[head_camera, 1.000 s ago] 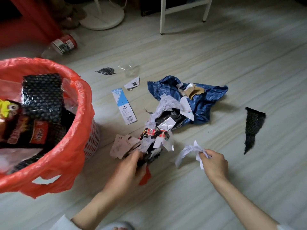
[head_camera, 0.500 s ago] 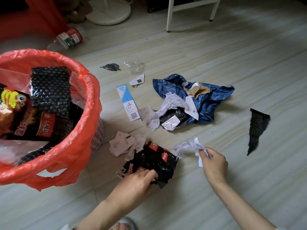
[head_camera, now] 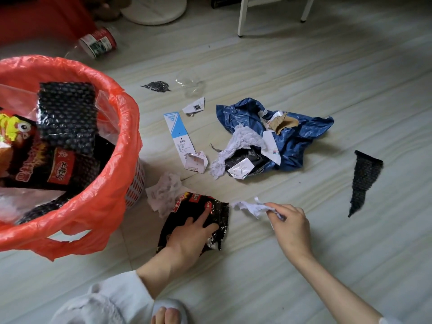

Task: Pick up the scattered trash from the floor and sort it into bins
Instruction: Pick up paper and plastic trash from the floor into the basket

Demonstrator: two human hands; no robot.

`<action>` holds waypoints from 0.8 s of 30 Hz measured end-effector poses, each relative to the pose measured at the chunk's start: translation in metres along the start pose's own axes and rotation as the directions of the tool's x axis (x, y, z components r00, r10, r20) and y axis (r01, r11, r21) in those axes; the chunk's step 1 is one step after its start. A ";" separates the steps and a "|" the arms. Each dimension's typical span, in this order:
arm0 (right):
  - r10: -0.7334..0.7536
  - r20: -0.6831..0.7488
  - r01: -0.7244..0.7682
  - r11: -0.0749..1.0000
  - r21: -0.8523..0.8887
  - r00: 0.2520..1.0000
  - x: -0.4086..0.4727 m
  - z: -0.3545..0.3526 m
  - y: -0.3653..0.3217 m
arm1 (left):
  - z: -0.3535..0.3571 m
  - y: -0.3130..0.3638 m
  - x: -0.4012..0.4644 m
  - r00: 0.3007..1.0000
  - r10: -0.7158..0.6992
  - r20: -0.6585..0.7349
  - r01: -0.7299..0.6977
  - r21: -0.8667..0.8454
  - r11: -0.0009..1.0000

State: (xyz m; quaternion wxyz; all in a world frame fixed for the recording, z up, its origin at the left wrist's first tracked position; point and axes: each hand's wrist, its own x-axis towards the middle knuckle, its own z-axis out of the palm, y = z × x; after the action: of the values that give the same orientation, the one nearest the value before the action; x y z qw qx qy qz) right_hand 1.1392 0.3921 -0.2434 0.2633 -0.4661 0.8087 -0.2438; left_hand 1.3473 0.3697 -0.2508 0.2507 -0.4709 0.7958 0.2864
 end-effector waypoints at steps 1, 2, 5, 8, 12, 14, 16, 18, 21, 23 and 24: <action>-0.002 0.009 0.002 1.000 -0.001 1.000 0.000 0.000 0.000 | 0.001 0.000 0.001 1.000 -0.005 -0.028 0.007 0.050 0.999; -0.004 0.017 0.004 1.000 -0.002 1.000 0.000 0.000 0.001 | 0.003 0.000 0.001 0.997 0.000 -0.079 0.009 0.105 0.994; -0.004 0.032 0.004 1.000 -0.010 0.999 0.001 0.001 0.000 | 0.012 -0.006 0.002 0.922 0.190 -0.339 -0.094 0.282 0.955; -0.006 0.059 0.006 1.000 -0.002 0.998 0.001 0.001 -0.002 | 0.019 -0.016 0.007 0.863 0.374 -0.340 -0.192 0.464 0.865; -0.025 0.064 0.025 1.000 0.008 0.998 0.006 0.002 -0.010 | 0.003 -0.016 0.008 0.787 0.424 -0.449 -0.221 0.437 0.872; -0.038 0.031 0.038 0.999 0.013 0.999 0.009 0.001 -0.016 | -0.005 -0.013 0.007 0.756 0.382 -0.531 -0.243 0.315 0.918; -0.052 0.002 0.052 0.998 0.038 0.999 0.010 -0.004 -0.029 | -0.018 -0.010 -0.002 0.757 0.334 -0.561 -0.294 0.164 0.942; -0.093 -0.041 0.096 0.992 0.079 0.995 0.010 -0.016 -0.052 | -0.037 -0.010 -0.014 0.744 0.315 -0.590 -0.349 0.059 0.935; -0.136 -0.118 0.154 0.975 0.159 0.984 0.010 -0.036 -0.102 | -0.085 -0.008 -0.050 0.701 0.223 -0.677 -0.380 -0.090 0.921; -0.161 -0.131 0.186 0.960 0.211 0.978 0.011 -0.049 -0.137 | -0.118 -0.007 -0.077 0.623 0.144 -0.769 -0.394 -0.150 0.907; -0.182 -0.121 0.207 0.947 0.244 0.976 0.010 -0.055 -0.155 | -0.133 -0.009 -0.092 0.561 0.112 -0.820 -0.406 -0.155 0.901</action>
State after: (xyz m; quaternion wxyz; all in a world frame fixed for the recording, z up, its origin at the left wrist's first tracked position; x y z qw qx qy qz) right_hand 1.1963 0.3220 -0.1051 0.2563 -0.4934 0.7324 -0.3929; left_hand 1.3780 0.3296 -0.0969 -0.2567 -0.4586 0.8248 0.2085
